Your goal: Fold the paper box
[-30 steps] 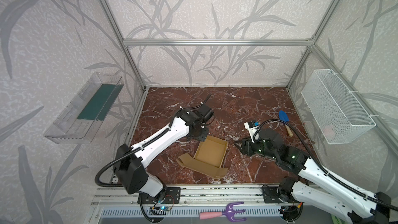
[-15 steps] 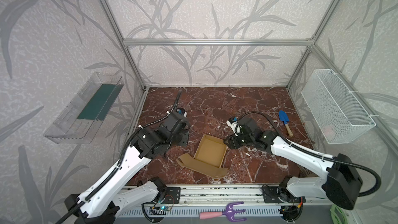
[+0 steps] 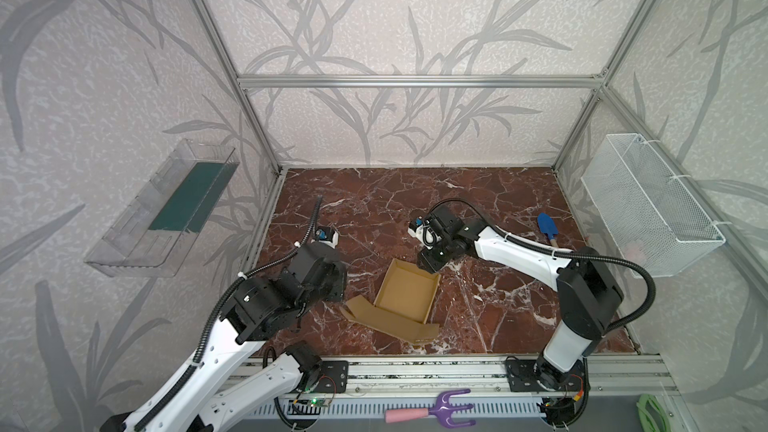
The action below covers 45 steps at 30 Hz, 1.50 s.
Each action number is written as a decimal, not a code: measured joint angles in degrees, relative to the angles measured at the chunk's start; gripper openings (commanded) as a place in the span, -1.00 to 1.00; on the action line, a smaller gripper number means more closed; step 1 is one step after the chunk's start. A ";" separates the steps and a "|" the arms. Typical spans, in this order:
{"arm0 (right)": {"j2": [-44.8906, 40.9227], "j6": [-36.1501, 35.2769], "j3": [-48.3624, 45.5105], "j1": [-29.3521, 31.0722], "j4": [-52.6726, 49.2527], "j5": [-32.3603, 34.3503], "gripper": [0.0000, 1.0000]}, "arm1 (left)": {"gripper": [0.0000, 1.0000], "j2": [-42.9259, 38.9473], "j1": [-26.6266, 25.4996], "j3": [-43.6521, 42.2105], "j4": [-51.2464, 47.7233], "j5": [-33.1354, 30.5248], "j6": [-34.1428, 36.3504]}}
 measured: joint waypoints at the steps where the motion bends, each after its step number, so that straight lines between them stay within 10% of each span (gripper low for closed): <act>1: 0.63 -0.48 0.35 0.04 -0.76 0.24 -0.12 | -0.12 -0.20 0.00 -0.04 -0.04 0.00 -0.13; 45: 7.43 -5.97 4.98 1.60 -9.64 6.32 -0.89 | -0.13 -1.11 0.00 -0.57 0.07 0.00 -0.72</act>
